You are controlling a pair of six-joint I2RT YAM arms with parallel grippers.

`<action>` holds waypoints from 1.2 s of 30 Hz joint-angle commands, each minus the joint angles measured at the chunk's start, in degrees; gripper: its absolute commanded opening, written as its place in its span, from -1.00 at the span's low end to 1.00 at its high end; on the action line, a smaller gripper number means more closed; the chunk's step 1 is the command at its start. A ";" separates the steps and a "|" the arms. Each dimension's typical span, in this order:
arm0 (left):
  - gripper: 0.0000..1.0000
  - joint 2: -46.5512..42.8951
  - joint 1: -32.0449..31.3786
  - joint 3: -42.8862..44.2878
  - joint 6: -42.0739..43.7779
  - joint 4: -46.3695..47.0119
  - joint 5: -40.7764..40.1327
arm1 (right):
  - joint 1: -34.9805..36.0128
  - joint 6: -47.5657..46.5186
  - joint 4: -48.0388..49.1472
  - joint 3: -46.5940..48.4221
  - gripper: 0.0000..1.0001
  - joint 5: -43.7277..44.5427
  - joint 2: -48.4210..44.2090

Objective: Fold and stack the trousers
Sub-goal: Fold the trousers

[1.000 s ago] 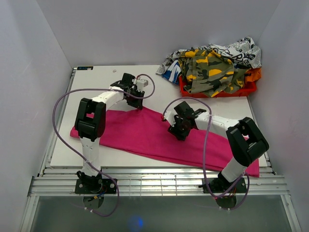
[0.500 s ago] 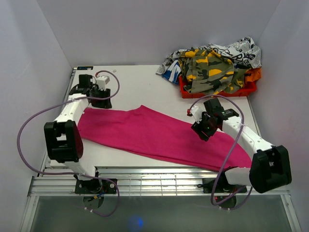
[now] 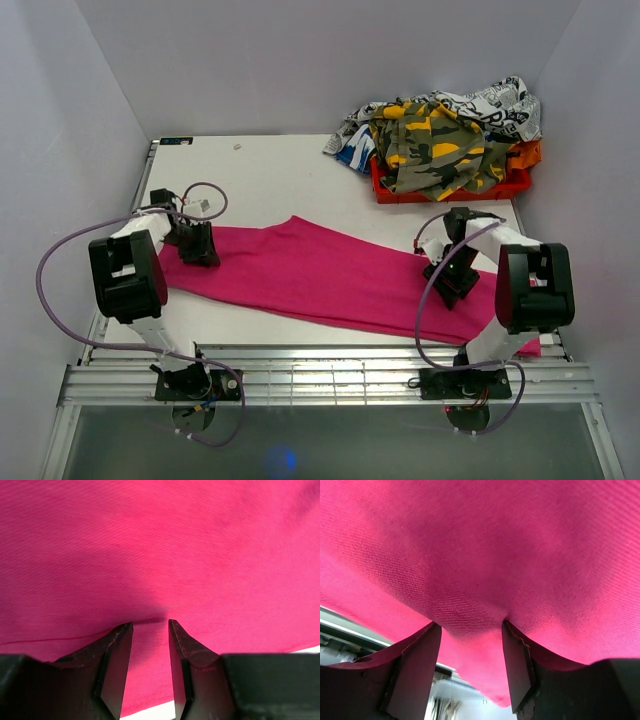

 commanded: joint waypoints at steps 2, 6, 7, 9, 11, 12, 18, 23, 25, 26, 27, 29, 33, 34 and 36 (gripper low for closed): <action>-0.09 3.57 4.73 3.81 -0.63 -0.03 -2.76 | -0.50 0.25 11.52 12.21 0.16 0.54 13.52; -0.09 3.67 7.54 5.92 0.50 -1.26 -4.08 | 0.03 1.75 8.28 20.22 0.16 -4.02 15.40; -0.08 3.58 7.89 6.09 0.51 -1.52 -4.35 | 0.03 1.75 7.83 20.58 0.15 -4.90 15.39; -0.05 2.79 8.60 6.45 1.56 -2.23 -4.09 | 0.03 2.28 6.78 19.63 0.16 -6.75 11.54; -0.03 1.91 8.69 6.54 2.79 -2.41 -4.09 | -0.75 2.72 5.11 18.13 0.23 -8.15 5.59; 0.01 0.77 8.69 6.54 3.32 -2.58 -3.74 | -1.37 2.89 4.49 16.73 0.25 -8.60 3.29; 0.11 -5.20 8.69 6.01 7.62 -2.84 -3.38 | -14.89 1.50 -0.43 14.26 0.31 -10.44 -8.94; 0.20 -11.27 8.69 5.40 9.30 -3.63 -4.08 | -27.89 -0.97 -0.96 12.94 0.21 -11.85 -7.73; 0.21 -12.94 8.69 4.87 9.30 -3.99 -4.35 | -30.45 -0.71 -0.70 13.55 0.20 -12.38 -4.93; 0.22 -13.47 8.78 4.61 9.30 -4.08 -4.61 | -32.82 0.25 -0.61 13.99 0.20 -13.08 -3.86; 0.22 -13.91 8.69 4.17 9.30 -4.16 -4.96 | -33.89 0.87 -0.61 14.43 0.20 -13.43 -2.72; 0.23 -15.05 8.78 3.81 9.47 -4.16 -5.75 | -36.87 1.84 -0.17 15.74 0.20 -14.05 0.36; 0.24 -16.20 9.04 3.28 9.47 -4.51 -6.28 | -39.96 2.63 0.44 16.37 0.18 -15.46 4.05; 0.24 -16.20 9.13 3.37 9.47 -4.60 -6.28 | -40.22 2.63 1.23 16.10 0.18 -15.37 4.75; 0.24 -16.37 9.30 3.46 9.30 -5.04 -6.37 | -40.66 2.63 2.37 14.62 0.18 -15.11 5.11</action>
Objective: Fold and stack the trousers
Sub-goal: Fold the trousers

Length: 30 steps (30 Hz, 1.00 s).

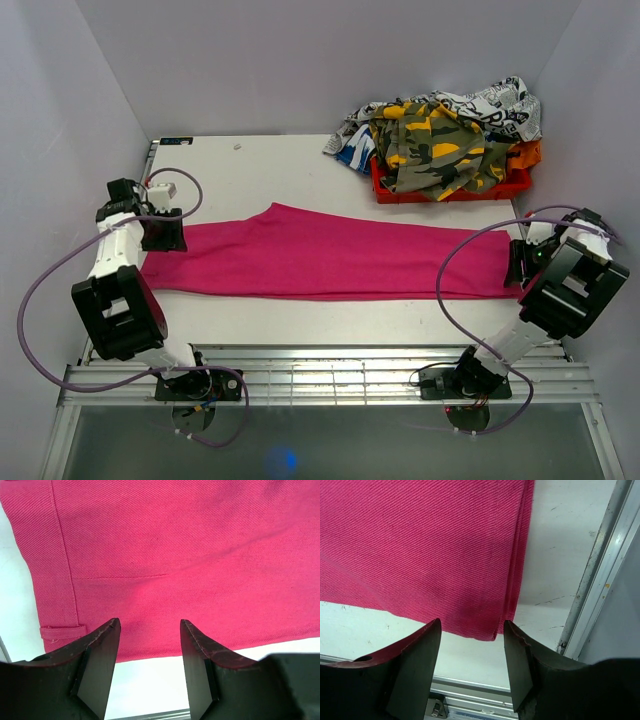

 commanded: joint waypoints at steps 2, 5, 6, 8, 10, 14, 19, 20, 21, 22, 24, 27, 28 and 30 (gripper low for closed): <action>0.25 -3.22 0.63 -0.41 0.29 -0.89 -0.41 | -0.45 0.45 2.27 -0.56 0.16 -1.82 0.43; 0.24 -3.83 0.80 -1.02 0.12 -0.98 -0.75 | -0.54 0.27 3.15 -1.88 0.04 -1.99 0.70; 0.24 -3.92 0.89 -1.29 0.03 -0.98 -1.02 | -0.54 0.27 3.24 -2.06 -0.09 -2.08 0.79; 0.25 -4.27 1.85 -1.90 -0.23 -0.98 -1.20 | -0.54 0.01 3.33 -2.24 -0.21 -1.90 1.05; 0.26 -4.19 3.34 -1.73 -0.24 -1.41 -0.85 | -0.54 -0.08 3.42 -2.41 -0.35 -1.55 1.40; 0.28 -3.66 9.57 0.11 2.13 -4.57 2.57 | -0.80 -0.87 3.24 -2.50 -0.52 -0.06 1.05; 0.33 -2.78 16.35 1.79 6.79 -7.04 5.13 | -1.15 -1.22 3.33 -1.80 -0.81 0.73 0.35; 0.33 -2.26 18.27 1.96 8.19 -7.48 5.48 | -1.15 -1.14 3.24 -1.80 -0.79 1.00 0.35; 0.34 -1.90 19.25 2.05 8.73 -7.66 6.09 | -1.15 -1.22 3.16 -1.71 -0.67 1.09 0.44; 0.33 -1.47 20.04 2.23 9.25 -7.83 6.36 | -1.15 -1.22 3.15 -1.80 -0.60 1.52 0.52; 0.34 0.02 21.89 2.32 10.39 -8.27 6.97 | -1.15 -1.49 3.33 -2.15 -0.40 1.96 0.96; 0.34 1.52 23.39 2.84 10.93 -8.27 7.85 | -1.15 -1.57 3.24 -2.59 0.08 2.49 1.66; 0.34 2.48 23.48 2.93 11.01 -8.36 8.29 | -1.15 -1.66 3.16 -2.68 0.07 2.41 1.84; 0.34 3.63 23.48 2.67 10.75 -7.84 8.65 | -1.15 -1.84 3.24 -2.76 -0.08 2.49 2.19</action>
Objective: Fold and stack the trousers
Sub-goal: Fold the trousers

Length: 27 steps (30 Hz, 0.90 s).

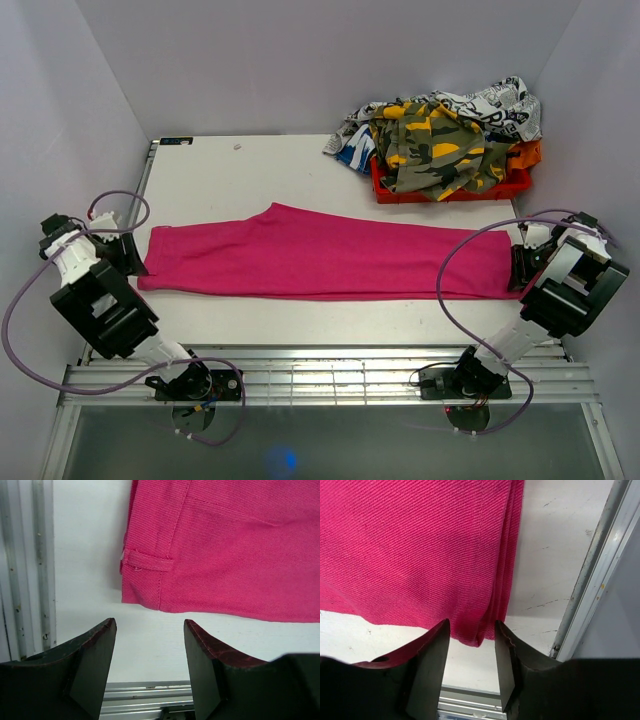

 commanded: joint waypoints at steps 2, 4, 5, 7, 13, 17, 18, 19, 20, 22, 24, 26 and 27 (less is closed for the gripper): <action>0.35 3.23 0.13 1.27 1.20 0.05 3.45 | -0.32 -0.16 -0.36 -0.34 -0.18 0.26 1.65; 0.34 5.15 0.13 0.74 0.50 0.76 3.27 | -0.32 -0.15 -0.19 -0.16 -0.32 0.70 2.09; 0.34 5.69 0.13 0.39 0.23 1.81 3.27 | -0.32 -0.24 -0.19 -0.16 -0.35 0.70 2.18; 0.34 6.83 0.13 -0.23 -0.99 2.69 3.27 | -0.32 -0.24 -0.19 -0.16 -0.45 0.70 2.35; 0.07 10.52 0.13 -0.14 -3.28 5.68 2.66 | -0.32 -0.42 -0.37 0.54 -0.84 1.32 1.74; -0.39 12.46 0.13 0.30 -4.86 7.09 1.52 | -0.32 -1.38 -0.72 0.72 -0.84 2.46 0.51; -0.58 13.59 0.05 0.47 -4.87 7.18 1.08 | -0.41 -1.65 -0.63 0.72 -0.85 2.72 -0.19; -0.68 14.04 0.13 0.56 -4.95 7.18 0.29 | -0.50 -2.17 -0.63 0.89 -0.84 2.99 -0.54; -0.77 14.48 0.13 0.48 -5.04 7.44 -0.24 | -0.58 -2.61 -0.63 0.81 -0.84 3.51 -0.89; -1.00 15.36 0.13 0.30 -4.87 7.62 -1.47 | -1.02 -3.40 -0.45 1.07 -0.84 4.04 -1.95; -1.00 15.36 0.40 -0.23 -4.95 8.58 -2.26 | -1.46 -4.54 -0.37 1.33 -0.85 4.92 -2.56; -1.00 15.19 0.40 -0.40 -4.95 9.28 -3.23 | -2.25 -5.42 -0.37 2.30 -0.84 5.36 -2.66; -1.00 15.10 0.49 -0.40 -4.95 9.46 -3.49 | -2.43 -5.69 -0.37 2.47 -0.84 5.53 -2.48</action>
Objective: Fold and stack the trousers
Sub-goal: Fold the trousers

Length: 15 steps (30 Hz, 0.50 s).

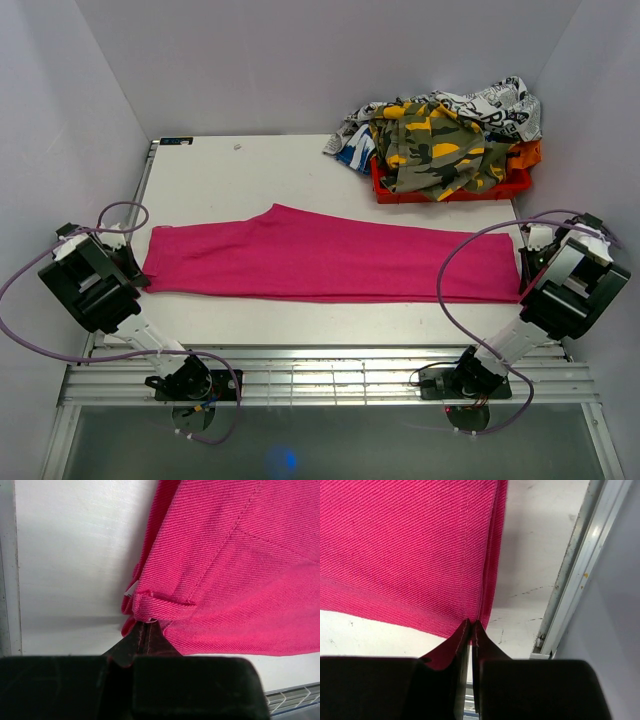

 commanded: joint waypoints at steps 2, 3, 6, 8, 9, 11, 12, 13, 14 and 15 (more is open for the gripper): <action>-1.00 0.82 0.44 0.06 0.44 3.58 -4.18 | -2.02 -3.20 -0.06 2.48 -0.84 3.00 -1.39; -1.00 0.83 0.44 0.23 0.53 3.50 -4.09 | -2.10 -3.29 0.38 2.30 -0.84 3.09 -0.60; -1.00 0.92 0.44 0.67 0.36 2.97 -3.47 | -2.10 -2.94 1.61 0.20 -0.84 3.18 0.63; -1.00 0.83 0.44 0.85 0.53 2.36 -2.86 | -2.10 -2.33 2.23 -0.51 -0.80 2.57 1.25; -1.00 0.65 0.44 0.85 0.53 2.01 -2.34 | -2.10 -1.98 2.05 -0.69 -0.44 2.30 1.51; -1.00 0.48 0.44 0.94 0.62 1.22 -1.63 | -2.10 -1.45 1.79 -0.60 -0.04 1.95 1.34; -0.97 0.04 0.44 0.94 0.79 0.95 -0.84 | -2.10 -1.36 1.87 -0.60 0.29 2.03 0.82; -0.95 -0.14 0.44 0.76 0.88 0.77 -0.58 | -2.19 -1.27 1.96 -0.43 0.39 2.04 0.46; -0.93 -0.49 0.44 0.67 0.88 0.60 -0.31 | -2.19 -1.09 2.05 -0.25 0.46 1.86 0.20; -0.91 -0.75 0.44 0.67 0.97 0.51 -0.22 | -2.28 -0.74 1.96 0.19 0.51 1.77 0.11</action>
